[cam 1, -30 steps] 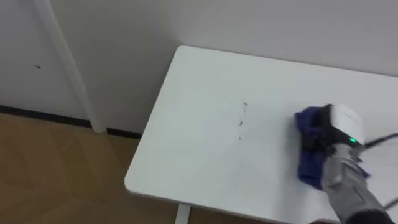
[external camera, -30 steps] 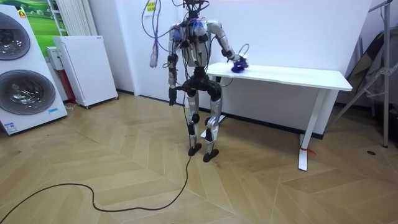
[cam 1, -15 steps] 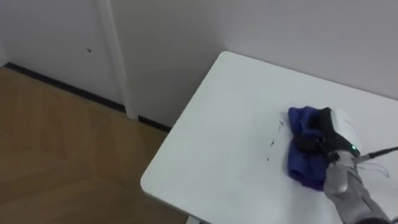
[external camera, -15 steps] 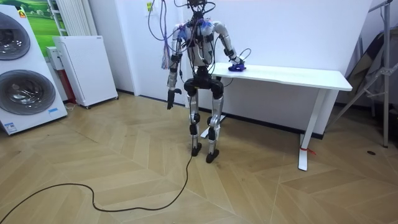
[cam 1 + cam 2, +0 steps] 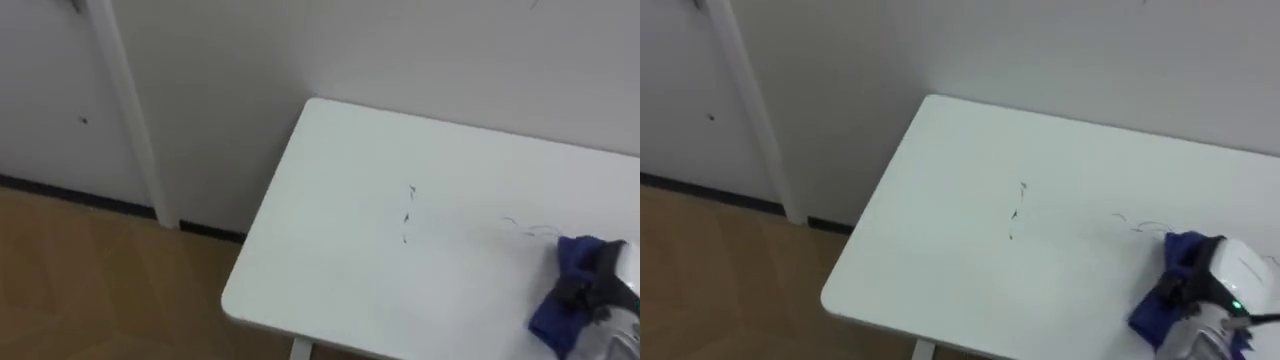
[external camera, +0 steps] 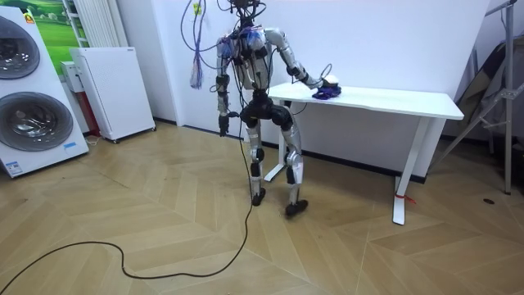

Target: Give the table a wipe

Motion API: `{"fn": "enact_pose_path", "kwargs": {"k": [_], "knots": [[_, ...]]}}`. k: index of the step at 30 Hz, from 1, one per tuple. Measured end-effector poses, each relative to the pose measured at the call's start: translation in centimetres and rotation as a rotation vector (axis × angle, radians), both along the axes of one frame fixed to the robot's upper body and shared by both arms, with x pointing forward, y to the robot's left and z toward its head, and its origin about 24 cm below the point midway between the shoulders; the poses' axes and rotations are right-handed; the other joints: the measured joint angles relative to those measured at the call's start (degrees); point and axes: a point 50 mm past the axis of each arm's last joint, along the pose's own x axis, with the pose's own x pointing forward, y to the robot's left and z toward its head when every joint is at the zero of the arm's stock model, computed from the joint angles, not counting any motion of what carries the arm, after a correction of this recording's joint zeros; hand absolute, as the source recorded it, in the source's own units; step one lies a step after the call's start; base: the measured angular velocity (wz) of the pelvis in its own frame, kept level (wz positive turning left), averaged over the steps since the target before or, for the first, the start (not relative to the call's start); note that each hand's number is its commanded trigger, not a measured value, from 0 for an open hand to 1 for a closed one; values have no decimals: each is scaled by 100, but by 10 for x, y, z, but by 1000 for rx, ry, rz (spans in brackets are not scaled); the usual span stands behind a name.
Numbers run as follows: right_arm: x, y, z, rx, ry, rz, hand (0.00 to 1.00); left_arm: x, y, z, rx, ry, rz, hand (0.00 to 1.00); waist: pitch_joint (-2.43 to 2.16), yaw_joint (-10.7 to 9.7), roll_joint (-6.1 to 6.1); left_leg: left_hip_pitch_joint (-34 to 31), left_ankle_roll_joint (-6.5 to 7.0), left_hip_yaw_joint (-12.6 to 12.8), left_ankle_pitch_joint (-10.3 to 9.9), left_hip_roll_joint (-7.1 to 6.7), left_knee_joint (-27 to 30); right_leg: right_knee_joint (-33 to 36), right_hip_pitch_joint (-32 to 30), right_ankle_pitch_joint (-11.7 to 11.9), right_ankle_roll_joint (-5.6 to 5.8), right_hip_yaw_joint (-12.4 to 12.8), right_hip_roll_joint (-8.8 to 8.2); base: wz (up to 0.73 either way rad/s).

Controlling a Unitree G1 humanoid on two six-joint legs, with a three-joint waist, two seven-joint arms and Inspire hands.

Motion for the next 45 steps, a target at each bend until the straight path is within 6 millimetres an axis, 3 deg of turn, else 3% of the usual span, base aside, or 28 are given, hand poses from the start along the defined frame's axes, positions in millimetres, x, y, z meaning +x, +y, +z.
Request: {"fn": "enact_pose_path", "kwargs": {"k": [1, 2, 3, 4, 6, 9, 11, 12, 13, 14, 15, 16, 18, 19, 20, 22, 23, 24, 25, 27, 28, 30, 31, 32, 35, 37, 43, 45], "knots": [[27, 30, 11, 30, -38, 114, 100, 12, 2, 2, 7, -15, -30, 0, 47, 150, -25, -194, -69, -155, 3, 58, 118, -265, -69, 80, 53, 13, -73, -55], [40, 46, 17, 45, -56, 173, 100, 19, 2, 3, 10, -26, -43, 0, 79, 166, -44, -295, -86, -318, 3, 50, 192, -433, -72, 133, 59, 19, -95, -22], [59, 69, 30, 64, -96, 269, 100, 36, 1, 5, 12, -60, -72, 0, 128, 206, -88, -572, -145, -668, 5, 36, 355, -769, -43, 270, 85, 20, -95, 34], [73, 81, 43, 73, -143, 330, 100, 49, -3, 7, 8, -89, -96, 0, 150, 234, -132, -845, -232, -972, 32, 32, 478, -966, -54, 402, 93, -5, -95, 60], [82, 88, 53, 72, -172, 373, 100, 59, -6, 8, 4, -106, -121, 0, 153, 274, -235, -1055, -338, -1249, 127, 26, 489, -1042, -84, 559, 106, -56, -176, 77], [73, 83, 43, 62, -140, 378, 100, 40, -2, 5, 14, -62, -97, 0, 150, 298, -409, -931, -618, -1486, 183, 77, 384, -1148, -44, 622, 113, -188, -257, 54], [60, 77, 34, 59, -140, 380, 100, 18, 1, 3, 17, -23, -62, 0, 151, 154, -408, -800, -880, -1541, 190, 242, 315, -1235, -9, 674, 66, -292, -43, 69], [52, 70, 29, 64, -144, 358, 100, 7, 3, 4, 23, -11, -36, 0, 153, -33, -424, -756, -1085, -1510, 226, 372, 273, -1220, 42, 754, 227, -693, 86, 104], [40, 58, 22, 48, -140, 332, 100, -4, 2, 2, 21, 11, -31, 0, 95, -252, -320, -727, -1295, -1402, 346, 609, 218, -1026, 189, 543, 278, -1027, 203, 113], [35, 51, 21, 39, -139, 321, 100, -9, 2, 2, 21, 19, -30, 0, 92, -327, -284, -677, -1379, -1303, 441, 723, 129, -958, 239, 405, 240, -1124, 271, 95], [22, 34, 18, 9, -132, 286, 100, -17, 1, 2, 18, 37, -26, 0, 64, -398, -275, -553, -1452, -1048, 670, 828, -101, -817, 237, 210, 155, -1171, 339, 54], [11, 17, 16, -19, -124, 237, 100, -25, -2, 0, 13, 57, -26, 0, 48, -446, -250, -427, -1402, -737, 704, 795, -151, -798, 269, 126, 88, -1179, 403, 36], [3, 2, 17, -42, -116, 191, 100, -28, -4, -1, 5, 62, -16, 0, 53, -451, -218, -261, -1296, -491, 709, 603, -153, -834, 360, 76, -5, -1211, 460, 11], [4, 0, 19, -45, -112, 197, 100, -27, -6, -1, 0, 58, -12, 0, 71, -467, -142, -159, -1239, -485, 690, 483, -175, -839, 413, 51, -65, -1207, 508, 0], [6, 1, 20, -40, -109, 201, 100, -27, -8, -2, -5, 54, -6, 0, 90, -424, -154, -93, -1215, -486, 681, 441, -240, -835, 416, 37, -93, -1174, 538, -26], [20, 14, 25, -41, -102, 253, 100, -25, -19, -6, -37, 48, -8, 0, 93, -248, 73, 240, -1186, -505, 663, 401, -524, -820, 367, 32, -189, -835, 697, -67], [23, 17, 26, -46, -97, 267, 100, -25, -22, -7, -47, 48, -6, 0, 81, -175, 111, 315, -1186, -499, 663, 375, -609, -816, 318, 30, -198, -683, 741, -105], [32, 28, 30, -65, -87, 309, 100, -24, -27, -8, -62, 45, -3, 0, 72, 41, 148, 461, -1181, -490, 661, 308, -791, -780, 179, 32, -202, -376, 824, -120], [43, 40, 37, -73, -91, 350, 100, -24, -29, -8, -68, 44, 0, 0, 74, 188, 153, 507, -1177, -493, 663, 254, -966, -699, -47, 50, -238, -121, 888, -119], [54, 55, 45, -89, -103, 403, 100, -23, -30, -8, -73, 42, 0, 0, 70, 253, 126, 516, -1151, -529, 693, 202, -1206, -632, -264, 132, -349, 106, 964, -72], [55, 63, 47, -86, -114, 429, 100, -20, -30, -7, -74, 37, -1, 0, 111, 212, 50, 507, -1134, -544, 722, 169, -1276, -624, -327, 154, -358, 140, 965, -31], [55, 64, 46, -82, -116, 432, 100, -16, -30, -6, -74, 22, -1, 0, 141, 167, -62, 486, -1125, -589, 733, 138, -1329, -673, -332, 174, -340, 132, 960, 7], [52, 62, 44, -81, -111, 425, 100, -17, -28, -5, -70, 25, 3, 0, 104, 36, -144, 422, -1123, -685, 732, 127, -1330, -750, -291, 205, -330, 65, 959, 26], [50, 60, 41, -79, -110, 416, 100, -17, -27, -5, -66, 27, 4, 0, 102, -16, -155, 406, -1122, -720, 733, 119, -1339, -760, -283, 214, -325, 54, 959, 35], [27, 46, 23, -53, -128, 348, 100, -21, -24, -4, -57, 28, 19, 0, 86, -335, -239, 458, -1086, -927, 741, 53, -1330, -1044, -5, 258, -257, -45, 933, 48], [-1, 24, 9, -44, -151, 229, 100, -24, -16, -2, -28, 32, 35, 0, 65, -608, -277, 570, -1048, -924, 741, -17, -1343, -1381, 358, 275, -169, -37, 914, 61], [-79, -40, -7, -121, -124, -99, 100, -45, 11, 8, 84, 51, 116, 0, -16, -805, -379, 858, -920, -771, 671, -142, -1406, -1736, 876, 321, -32, -40, 842, 13], [-88, -51, -6, -143, -110, -129, 100, -46, 13, 8, 91, 51, 120, 0, -24, -797, -352, 912, -864, -759, 634, -158, -1426, -1737, 905, 328, -6, -39, 829, 0]]}}
